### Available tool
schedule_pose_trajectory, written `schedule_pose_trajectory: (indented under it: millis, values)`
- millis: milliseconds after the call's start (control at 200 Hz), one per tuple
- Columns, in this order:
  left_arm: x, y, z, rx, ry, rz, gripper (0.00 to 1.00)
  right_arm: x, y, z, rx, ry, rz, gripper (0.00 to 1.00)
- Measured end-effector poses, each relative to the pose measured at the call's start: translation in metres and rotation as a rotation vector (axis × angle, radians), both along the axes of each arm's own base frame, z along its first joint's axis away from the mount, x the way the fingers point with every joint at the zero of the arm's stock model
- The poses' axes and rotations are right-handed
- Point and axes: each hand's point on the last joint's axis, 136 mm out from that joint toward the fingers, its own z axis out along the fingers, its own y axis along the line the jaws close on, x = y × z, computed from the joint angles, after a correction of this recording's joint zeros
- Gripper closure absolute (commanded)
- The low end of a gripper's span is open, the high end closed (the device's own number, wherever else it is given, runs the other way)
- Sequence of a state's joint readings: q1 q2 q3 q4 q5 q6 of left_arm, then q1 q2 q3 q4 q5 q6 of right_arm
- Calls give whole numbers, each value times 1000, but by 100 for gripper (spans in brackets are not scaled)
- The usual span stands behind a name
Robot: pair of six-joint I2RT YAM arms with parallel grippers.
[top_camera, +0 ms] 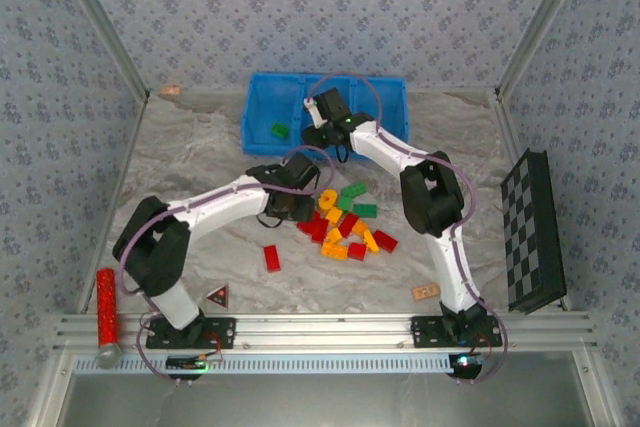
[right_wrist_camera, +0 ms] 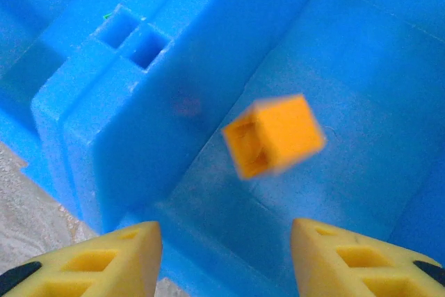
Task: Sort the legos into containers by color
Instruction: Pick up the lego from the center of the table.
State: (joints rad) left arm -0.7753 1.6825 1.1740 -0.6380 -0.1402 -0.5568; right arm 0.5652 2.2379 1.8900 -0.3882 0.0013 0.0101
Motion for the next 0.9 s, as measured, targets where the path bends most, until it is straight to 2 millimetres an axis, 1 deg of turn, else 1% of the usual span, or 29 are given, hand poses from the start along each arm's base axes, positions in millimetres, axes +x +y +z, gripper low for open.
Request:
schedule_pose_trajectory:
  millis: [70, 125, 270, 385, 485, 580, 745, 900]
  values:
    - [8, -1, -4, 14, 0, -19, 38, -5, -2, 6, 5, 1, 4, 46]
    - [13, -2, -7, 23, -1, -33, 38, -9, -3, 16, 16, -5, 8, 46]
    - [23, -6, -15, 40, 11, -68, 38, -23, -10, 51, 52, -37, 10, 45]
    - [26, -5, -23, 49, 30, -87, 38, -41, -21, 78, 78, -56, -2, 44]
    - [27, -3, -28, 48, 51, -98, 39, -58, -35, 92, 87, -60, -22, 43]
    - [27, -2, -31, 45, 63, -106, 40, -77, -52, 95, 85, -43, -56, 42]
    - [28, -4, -33, 25, 75, -119, 42, -110, -87, 94, 81, -2, -131, 41]
    - [31, -8, -40, 2, 89, -131, 47, -145, -115, 96, 87, 35, -191, 41]
